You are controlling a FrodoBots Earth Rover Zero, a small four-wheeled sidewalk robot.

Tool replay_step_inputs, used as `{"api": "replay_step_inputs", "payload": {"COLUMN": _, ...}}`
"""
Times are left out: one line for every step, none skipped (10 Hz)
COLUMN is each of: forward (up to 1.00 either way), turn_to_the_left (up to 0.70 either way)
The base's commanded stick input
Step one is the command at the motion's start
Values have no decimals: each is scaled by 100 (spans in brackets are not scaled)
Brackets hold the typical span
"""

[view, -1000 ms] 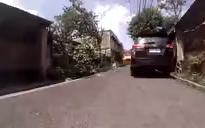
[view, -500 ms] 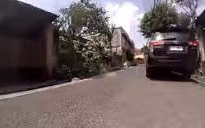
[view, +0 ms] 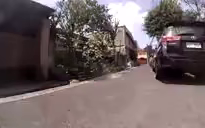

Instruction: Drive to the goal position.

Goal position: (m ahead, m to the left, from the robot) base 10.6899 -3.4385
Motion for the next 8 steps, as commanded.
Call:
{"api": "replay_step_inputs", "payload": {"forward": 100, "turn_to_the_left": -15}}
{"api": "replay_step_inputs", "payload": {"forward": 100, "turn_to_the_left": -27}}
{"api": "replay_step_inputs", "payload": {"forward": 100, "turn_to_the_left": -27}}
{"api": "replay_step_inputs", "payload": {"forward": 100, "turn_to_the_left": -3}}
{"api": "replay_step_inputs", "payload": {"forward": 100, "turn_to_the_left": -27}}
{"api": "replay_step_inputs", "payload": {"forward": 100, "turn_to_the_left": -27}}
{"api": "replay_step_inputs", "payload": {"forward": 100, "turn_to_the_left": -26}}
{"api": "replay_step_inputs", "payload": {"forward": 100, "turn_to_the_left": -9}}
